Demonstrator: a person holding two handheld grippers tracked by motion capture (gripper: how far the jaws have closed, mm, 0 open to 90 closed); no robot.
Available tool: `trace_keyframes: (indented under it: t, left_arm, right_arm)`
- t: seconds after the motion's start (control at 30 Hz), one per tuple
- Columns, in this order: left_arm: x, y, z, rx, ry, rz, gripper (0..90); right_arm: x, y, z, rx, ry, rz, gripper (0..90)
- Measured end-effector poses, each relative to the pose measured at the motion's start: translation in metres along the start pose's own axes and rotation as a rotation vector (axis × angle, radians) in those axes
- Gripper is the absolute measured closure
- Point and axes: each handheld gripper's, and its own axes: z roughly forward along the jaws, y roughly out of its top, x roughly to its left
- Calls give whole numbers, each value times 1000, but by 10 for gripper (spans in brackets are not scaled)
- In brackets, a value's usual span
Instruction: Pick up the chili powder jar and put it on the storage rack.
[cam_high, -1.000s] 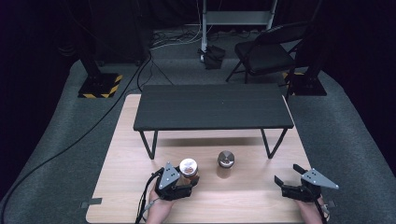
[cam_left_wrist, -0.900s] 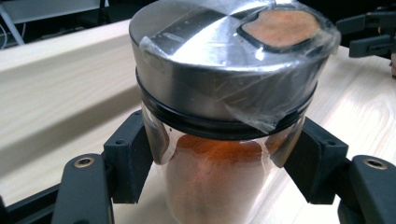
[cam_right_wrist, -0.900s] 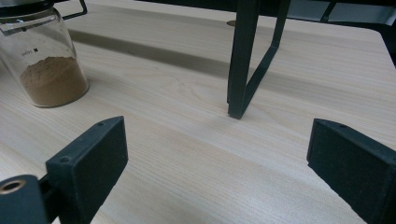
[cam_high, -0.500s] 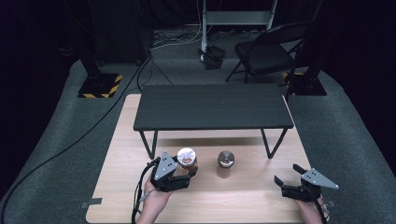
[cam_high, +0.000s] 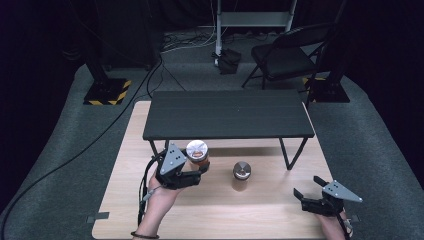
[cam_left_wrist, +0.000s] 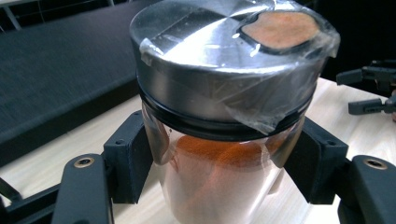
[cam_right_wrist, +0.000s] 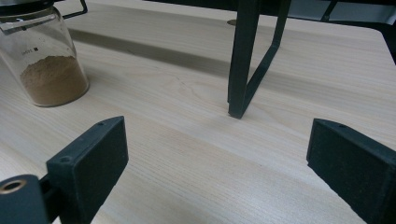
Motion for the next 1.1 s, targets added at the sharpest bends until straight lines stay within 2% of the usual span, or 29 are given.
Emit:
trace_keyframes:
  t: [0.3, 0.53, 0.73, 0.9, 1.1]
  left_arm:
    - [11, 28, 0, -5, 9, 19, 316]
    - [16, 49, 2, -13, 13, 18, 316]
    - [17, 63, 7, -19, 54, 24, 316]
    - [20, 72, 17, -18, 79, 10, 316]
    - [30, 78, 31, -9, 96, -30, 315]
  right_arm:
    - [0, 0, 0, 0, 1, 1, 47]
    - [0, 0, 0, 1, 2, 0, 47]
    - [0, 0, 0, 2, 4, 0, 50]
    - [0, 0, 0, 2, 4, -1, 51]
    - [0, 0, 0, -1, 4, 0, 51]
